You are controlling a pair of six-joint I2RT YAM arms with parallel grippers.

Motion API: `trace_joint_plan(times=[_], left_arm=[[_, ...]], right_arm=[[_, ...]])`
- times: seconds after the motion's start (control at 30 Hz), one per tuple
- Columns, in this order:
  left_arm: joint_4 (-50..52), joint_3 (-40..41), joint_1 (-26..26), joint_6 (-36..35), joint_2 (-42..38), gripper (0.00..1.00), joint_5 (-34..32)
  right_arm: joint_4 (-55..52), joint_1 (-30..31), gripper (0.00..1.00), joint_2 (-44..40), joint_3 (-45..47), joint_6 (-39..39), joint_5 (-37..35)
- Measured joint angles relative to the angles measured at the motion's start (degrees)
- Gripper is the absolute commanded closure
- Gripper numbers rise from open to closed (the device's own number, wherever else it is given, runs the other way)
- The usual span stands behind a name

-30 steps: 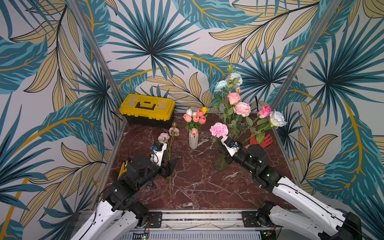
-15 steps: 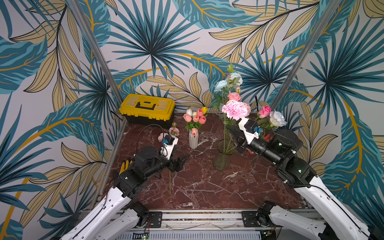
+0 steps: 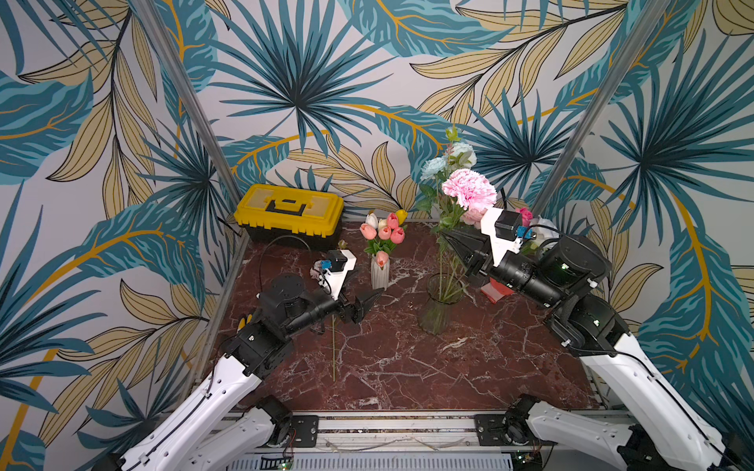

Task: Pick out pink flowers from the vase
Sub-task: Pick up the flower from the vase, then place the flower at the center of the board.

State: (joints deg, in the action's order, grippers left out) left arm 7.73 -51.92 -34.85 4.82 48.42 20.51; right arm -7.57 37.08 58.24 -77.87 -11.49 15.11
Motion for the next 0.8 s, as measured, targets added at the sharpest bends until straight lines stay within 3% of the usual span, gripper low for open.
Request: trace_joint_plan(times=[0.3,0.53,0.6,0.8], left_arm=[[-6.69,-0.07,0.0,-1.03,5.68,0.26,8.98],[-8.98,-0.59,0.0,-0.81,10.4,0.32,15.63],[-9.66,-0.59,-0.02,-0.5,10.95,0.39,16.46],[-11.37,-0.63,-0.07,0.85,12.09,0.82,18.36]], right_arm=[[10.56,1.9,1.0,0.26,13.53,5.86,2.51],[16.57,4.66,1.0,2.14,16.72,8.07,2.75],[17.64,5.31,1.0,2.23,17.07,8.26,2.75],[19.06,6.91,1.0,2.64,17.51,8.33,2.47]])
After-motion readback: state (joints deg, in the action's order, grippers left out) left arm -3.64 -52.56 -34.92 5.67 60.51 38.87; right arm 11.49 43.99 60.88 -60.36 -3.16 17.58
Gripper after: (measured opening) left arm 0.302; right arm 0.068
